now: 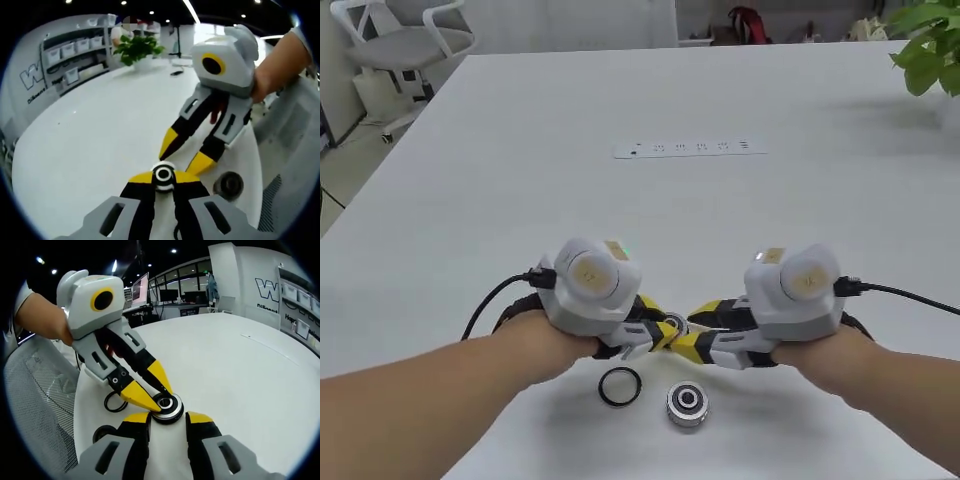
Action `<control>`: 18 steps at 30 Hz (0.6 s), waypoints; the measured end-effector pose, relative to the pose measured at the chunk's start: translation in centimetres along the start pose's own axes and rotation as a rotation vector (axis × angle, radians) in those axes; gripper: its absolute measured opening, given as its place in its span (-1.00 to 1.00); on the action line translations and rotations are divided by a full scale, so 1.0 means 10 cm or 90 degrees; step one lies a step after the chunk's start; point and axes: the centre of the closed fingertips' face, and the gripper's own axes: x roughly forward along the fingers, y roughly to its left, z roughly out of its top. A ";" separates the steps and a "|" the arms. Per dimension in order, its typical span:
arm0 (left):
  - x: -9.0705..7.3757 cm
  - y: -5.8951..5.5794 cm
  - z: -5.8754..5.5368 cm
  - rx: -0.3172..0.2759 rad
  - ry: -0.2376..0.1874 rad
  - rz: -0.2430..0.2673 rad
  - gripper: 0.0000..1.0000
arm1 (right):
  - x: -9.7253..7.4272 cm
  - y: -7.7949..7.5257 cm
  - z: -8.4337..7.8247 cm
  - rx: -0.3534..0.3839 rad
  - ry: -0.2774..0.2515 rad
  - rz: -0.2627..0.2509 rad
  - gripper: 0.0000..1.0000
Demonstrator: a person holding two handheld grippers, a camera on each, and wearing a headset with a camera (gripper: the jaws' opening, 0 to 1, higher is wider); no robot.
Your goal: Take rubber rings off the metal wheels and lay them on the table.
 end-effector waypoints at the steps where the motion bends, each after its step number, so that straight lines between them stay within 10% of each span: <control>1: 0.00 0.00 0.00 0.000 0.000 0.000 -0.73 | 0.01 0.00 0.00 -0.002 0.001 0.000 -0.50; 18: 0.02 0.01 0.00 -0.014 -0.005 0.002 -0.73 | -0.01 0.00 -0.05 -0.002 0.014 0.003 -0.60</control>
